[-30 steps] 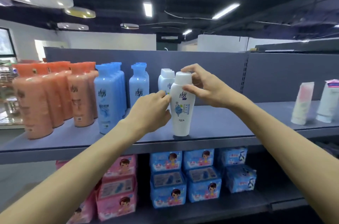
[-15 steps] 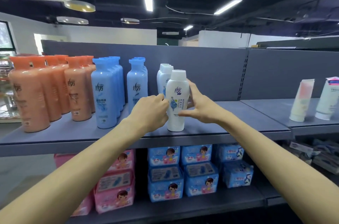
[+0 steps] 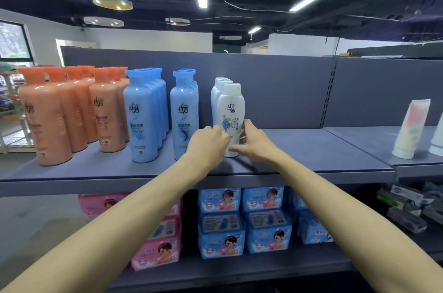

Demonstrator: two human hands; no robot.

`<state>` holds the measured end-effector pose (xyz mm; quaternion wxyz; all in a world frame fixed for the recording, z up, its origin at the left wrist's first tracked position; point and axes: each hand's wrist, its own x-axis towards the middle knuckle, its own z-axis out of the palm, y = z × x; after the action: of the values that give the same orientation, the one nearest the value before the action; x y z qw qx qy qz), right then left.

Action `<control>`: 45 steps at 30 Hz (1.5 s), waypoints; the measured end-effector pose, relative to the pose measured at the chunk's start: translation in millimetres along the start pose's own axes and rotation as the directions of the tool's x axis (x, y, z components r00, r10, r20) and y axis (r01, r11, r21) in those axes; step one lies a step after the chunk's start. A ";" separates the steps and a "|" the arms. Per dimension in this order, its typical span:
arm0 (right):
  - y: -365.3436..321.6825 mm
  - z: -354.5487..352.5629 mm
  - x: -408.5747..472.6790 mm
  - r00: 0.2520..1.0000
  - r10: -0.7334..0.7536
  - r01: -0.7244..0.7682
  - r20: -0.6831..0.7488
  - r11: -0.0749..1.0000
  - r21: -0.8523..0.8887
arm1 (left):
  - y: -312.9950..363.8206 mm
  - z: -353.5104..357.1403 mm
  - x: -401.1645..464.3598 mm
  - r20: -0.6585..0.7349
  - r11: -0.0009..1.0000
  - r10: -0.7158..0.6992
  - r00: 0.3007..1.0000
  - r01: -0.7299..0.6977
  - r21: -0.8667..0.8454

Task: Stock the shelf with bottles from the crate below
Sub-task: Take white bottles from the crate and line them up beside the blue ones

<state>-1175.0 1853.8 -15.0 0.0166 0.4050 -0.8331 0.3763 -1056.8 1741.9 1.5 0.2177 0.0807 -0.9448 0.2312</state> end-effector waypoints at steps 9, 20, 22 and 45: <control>10.5 9.8 33.6 0.998 0.059 -0.059 -0.008 0.998 -0.007 | 3.7 11.4 1.6 0.020 1.000 -0.021 1.000 0.021 -0.010; 10.2 11.5 40.8 0.997 0.083 -0.083 -0.006 0.996 -0.018 | 3.9 12.1 1.9 0.027 0.999 -0.037 0.999 0.038 -0.032; 8.4 10.9 39.1 0.996 0.094 -0.094 -0.009 0.995 -0.018 | 3.9 11.7 0.6 0.032 0.999 -0.034 0.999 0.035 -0.038; -17.6 1.8 -47.9 0.995 -0.049 0.015 -0.091 0.940 -0.340 | -13.2 15.7 -23.0 -0.093 0.967 -0.038 0.995 0.013 -0.255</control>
<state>-1130.3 1877.5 -21.3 0.1332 0.3905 -0.8769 0.2466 -1038.9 1724.0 -16.1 0.2751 0.0529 -0.9538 0.1090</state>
